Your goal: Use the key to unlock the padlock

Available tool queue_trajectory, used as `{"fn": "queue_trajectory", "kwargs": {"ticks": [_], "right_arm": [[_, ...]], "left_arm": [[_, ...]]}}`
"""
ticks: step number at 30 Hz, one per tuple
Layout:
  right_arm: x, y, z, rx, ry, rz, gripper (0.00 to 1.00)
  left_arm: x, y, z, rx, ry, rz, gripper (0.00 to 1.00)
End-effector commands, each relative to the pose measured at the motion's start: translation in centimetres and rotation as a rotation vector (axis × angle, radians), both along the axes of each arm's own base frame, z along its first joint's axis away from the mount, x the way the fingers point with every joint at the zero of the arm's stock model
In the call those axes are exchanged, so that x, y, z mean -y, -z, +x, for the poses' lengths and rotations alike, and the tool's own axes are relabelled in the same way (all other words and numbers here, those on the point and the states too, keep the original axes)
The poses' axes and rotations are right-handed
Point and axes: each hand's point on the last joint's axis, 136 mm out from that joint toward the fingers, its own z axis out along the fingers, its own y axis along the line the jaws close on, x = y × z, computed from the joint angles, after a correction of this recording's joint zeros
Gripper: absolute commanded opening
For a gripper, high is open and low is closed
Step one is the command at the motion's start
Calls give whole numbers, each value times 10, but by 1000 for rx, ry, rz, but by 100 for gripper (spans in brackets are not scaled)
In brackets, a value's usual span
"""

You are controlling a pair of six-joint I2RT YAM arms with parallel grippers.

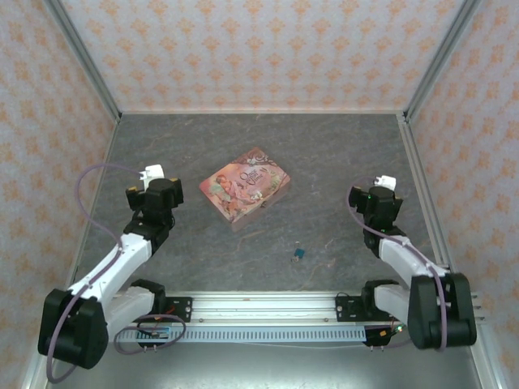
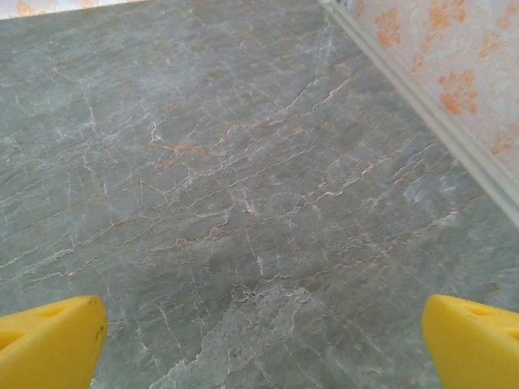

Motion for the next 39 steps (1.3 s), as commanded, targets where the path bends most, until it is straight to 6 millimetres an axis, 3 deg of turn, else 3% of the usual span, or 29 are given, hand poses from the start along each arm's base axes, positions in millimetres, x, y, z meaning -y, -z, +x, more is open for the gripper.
{"fn": "queue_trajectory", "kwargs": {"ticks": [1,5,10,17,20,25,39], "right_arm": [[-5,-24,24,157,-38,33,99],[-5,-22,39,226,-56,78,99],[-3,2,46,276,-50,99,99],[-10,12,66,125,-86,99,99],[-11,12,65,126,-89,94,99],[-10,13,65,124,-88,92,99],[-12,13,65,118,-84,72,99]], "left_arm": [[-3,-3,15,72,9,-9,100],[-8,10,22,93,9,-30,100],[-13,21,28,122,12,-35,100],[-9,32,41,128,62,-34,100],[-5,36,51,155,90,-78,100],[2,65,63,99,132,-90,100],[3,62,66,101,138,-83,100]]}}
